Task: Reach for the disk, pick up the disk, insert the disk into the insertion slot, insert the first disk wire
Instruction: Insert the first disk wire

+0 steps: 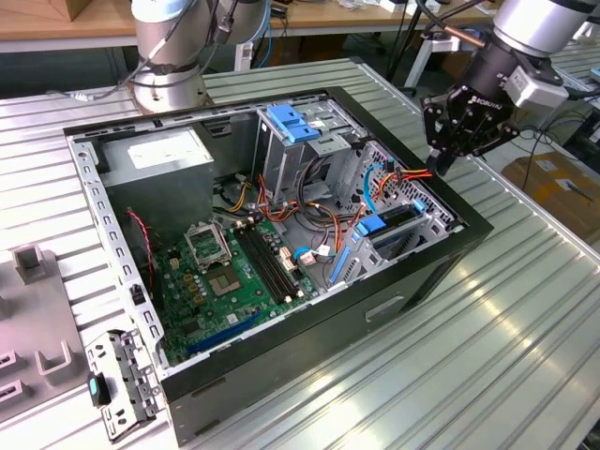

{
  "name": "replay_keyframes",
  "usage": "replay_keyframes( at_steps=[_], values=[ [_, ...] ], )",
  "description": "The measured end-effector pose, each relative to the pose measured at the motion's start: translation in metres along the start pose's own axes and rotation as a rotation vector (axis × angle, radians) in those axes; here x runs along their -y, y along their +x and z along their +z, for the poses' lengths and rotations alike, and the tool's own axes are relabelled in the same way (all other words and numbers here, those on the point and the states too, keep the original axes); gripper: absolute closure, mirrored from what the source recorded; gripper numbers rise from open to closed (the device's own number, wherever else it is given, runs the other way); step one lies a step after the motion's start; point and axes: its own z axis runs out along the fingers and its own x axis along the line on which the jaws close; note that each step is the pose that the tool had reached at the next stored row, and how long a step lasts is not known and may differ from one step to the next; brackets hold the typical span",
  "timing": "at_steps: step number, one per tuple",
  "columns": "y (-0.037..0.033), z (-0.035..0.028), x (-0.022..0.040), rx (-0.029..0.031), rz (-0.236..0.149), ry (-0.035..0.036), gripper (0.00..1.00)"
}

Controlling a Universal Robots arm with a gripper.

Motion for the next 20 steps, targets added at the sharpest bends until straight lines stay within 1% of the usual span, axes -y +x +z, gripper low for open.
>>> replay_keyframes(
  at_steps=[3,4,6,7,8,10,13,18,20],
  values=[
    [0.0001,0.0036,0.0002,-0.0028,-0.042,0.0001,0.76],
    [0.0001,0.004,0.0003,-0.0033,-0.047,0.0,0.76],
    [0.0001,0.0038,0.0002,-0.0033,-0.048,0.0,0.77],
    [0.0001,0.0026,0.0002,-0.0024,-0.048,0.0012,0.77],
    [0.0,-0.0001,0.0003,-0.0021,-0.049,0.0018,0.84],
    [-0.0001,-0.0033,0.0002,-0.0017,-0.049,0.0023,0.84],
    [-0.0003,-0.0034,0.0001,-0.0018,-0.049,0.0022,0.84],
    [-0.006,-0.0032,-0.0038,-0.0019,-0.049,0.002,0.84],
    [-0.0067,-0.0031,-0.0044,-0.0018,-0.049,0.0021,0.84]
  ],
)
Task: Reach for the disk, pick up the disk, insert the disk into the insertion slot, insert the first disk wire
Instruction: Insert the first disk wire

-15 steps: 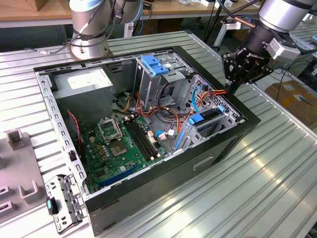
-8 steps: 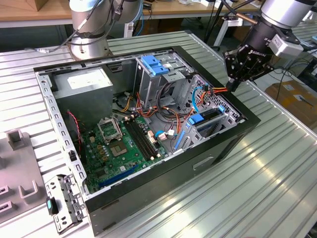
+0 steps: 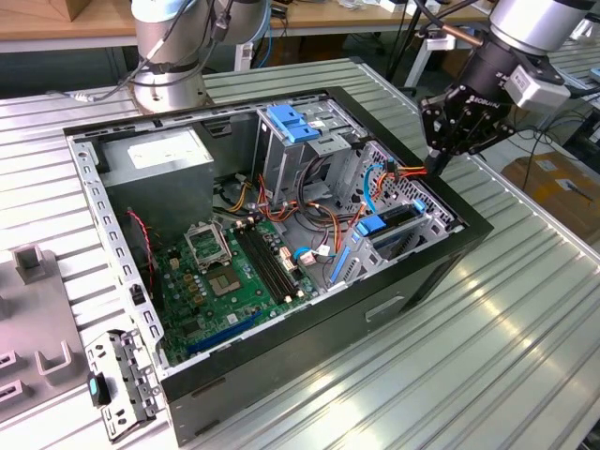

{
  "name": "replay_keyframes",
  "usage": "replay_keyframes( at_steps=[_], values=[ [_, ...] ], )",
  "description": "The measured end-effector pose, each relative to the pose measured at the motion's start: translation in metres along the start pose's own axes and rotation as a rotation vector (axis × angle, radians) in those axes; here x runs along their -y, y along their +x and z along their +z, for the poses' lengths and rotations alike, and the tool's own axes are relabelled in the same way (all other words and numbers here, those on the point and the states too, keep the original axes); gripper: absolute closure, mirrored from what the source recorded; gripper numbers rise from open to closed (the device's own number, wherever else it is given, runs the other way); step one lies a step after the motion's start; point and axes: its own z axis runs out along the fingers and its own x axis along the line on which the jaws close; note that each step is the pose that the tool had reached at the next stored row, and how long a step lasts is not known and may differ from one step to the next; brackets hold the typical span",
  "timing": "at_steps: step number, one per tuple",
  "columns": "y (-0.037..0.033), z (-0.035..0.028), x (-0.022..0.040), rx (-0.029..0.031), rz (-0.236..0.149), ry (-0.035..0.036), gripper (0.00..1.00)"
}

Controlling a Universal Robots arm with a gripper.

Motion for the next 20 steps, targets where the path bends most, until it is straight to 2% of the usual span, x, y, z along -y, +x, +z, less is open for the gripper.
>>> replay_keyframes(
  at_steps=[14,20],
  values=[
    [-0.0008,0.0,-0.0004,0.0,0.0,-0.0001,0.84],
    [-0.0008,0.0,-0.0003,0.0002,0.055,0.0021,0.84]
  ],
)
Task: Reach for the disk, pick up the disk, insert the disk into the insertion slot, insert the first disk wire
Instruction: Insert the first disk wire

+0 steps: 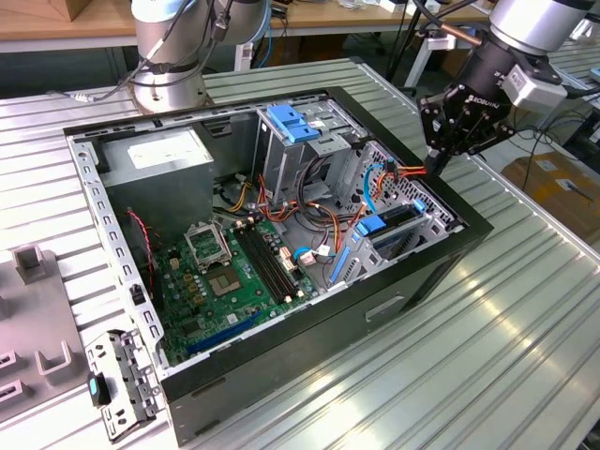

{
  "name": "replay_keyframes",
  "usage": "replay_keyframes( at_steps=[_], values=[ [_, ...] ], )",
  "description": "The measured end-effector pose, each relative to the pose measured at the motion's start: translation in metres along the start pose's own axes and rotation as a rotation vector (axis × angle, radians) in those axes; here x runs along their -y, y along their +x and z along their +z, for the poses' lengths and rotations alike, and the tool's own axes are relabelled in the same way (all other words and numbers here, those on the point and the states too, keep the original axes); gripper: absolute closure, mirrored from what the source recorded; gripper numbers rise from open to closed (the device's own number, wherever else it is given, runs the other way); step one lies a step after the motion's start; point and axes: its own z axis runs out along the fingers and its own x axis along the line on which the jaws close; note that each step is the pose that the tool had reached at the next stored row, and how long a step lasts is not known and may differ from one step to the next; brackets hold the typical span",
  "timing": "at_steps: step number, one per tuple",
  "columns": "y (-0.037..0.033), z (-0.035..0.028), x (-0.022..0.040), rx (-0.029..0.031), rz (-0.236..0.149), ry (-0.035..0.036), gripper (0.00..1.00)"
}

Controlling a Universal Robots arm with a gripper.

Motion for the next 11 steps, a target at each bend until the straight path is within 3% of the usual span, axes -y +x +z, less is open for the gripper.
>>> replay_keyframes(
  at_steps=[11],
  values=[
    [-0.0006,0.0,-0.0004,0.0004,0.085,0.0034,0.84]
  ],
)
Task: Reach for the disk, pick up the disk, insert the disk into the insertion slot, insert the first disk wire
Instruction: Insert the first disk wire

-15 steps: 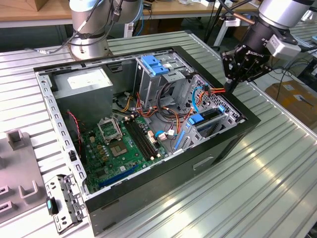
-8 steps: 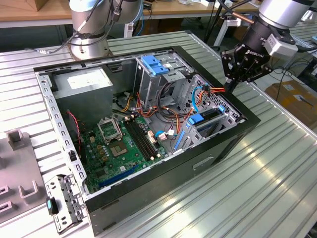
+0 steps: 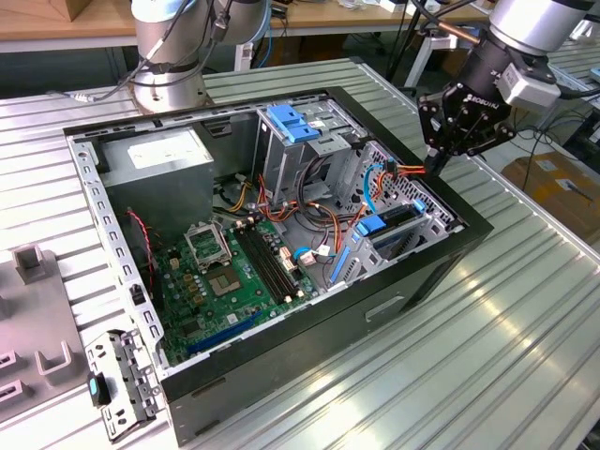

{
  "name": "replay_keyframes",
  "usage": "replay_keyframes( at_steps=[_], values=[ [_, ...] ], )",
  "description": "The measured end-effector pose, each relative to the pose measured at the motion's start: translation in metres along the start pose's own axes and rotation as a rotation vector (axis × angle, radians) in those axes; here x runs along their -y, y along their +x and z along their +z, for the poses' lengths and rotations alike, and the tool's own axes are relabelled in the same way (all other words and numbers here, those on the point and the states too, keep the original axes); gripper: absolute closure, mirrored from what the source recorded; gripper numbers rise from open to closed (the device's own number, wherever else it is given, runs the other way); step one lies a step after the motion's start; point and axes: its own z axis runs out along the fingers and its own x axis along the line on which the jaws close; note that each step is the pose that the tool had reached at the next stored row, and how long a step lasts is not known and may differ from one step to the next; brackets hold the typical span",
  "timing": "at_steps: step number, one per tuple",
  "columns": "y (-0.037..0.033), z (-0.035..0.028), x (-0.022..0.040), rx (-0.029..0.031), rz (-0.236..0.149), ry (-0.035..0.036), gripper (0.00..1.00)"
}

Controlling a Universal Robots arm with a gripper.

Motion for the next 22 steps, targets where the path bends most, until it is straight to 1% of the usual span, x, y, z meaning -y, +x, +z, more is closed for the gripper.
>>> replay_keyframes(
  at_steps=[3,4,7,8,12,14,17,22],
  values=[
    [0.0,0.0,0.0,0.0001,0.023,0.0009,0.84],
    [0.0,0.0,0.0,0.0002,0.036,0.0014,0.84],
    [0.0,0.0,0.0,0.0004,0.079,0.0031,0.84],
    [0.0,0.0,0.0,0.0005,0.1,0.0039,0.84],
    [0.0,0.0,0.0,0.0007,0.157,0.0062,0.84],
    [0.0,0.0,0.0,0.0009,0.193,0.0076,0.84],
    [-0.0011,0.0001,-0.001,0.0009,0.207,0.0081,0.84],
    [-0.0036,0.0001,-0.003,0.0009,0.208,0.0082,0.84]
  ],
)
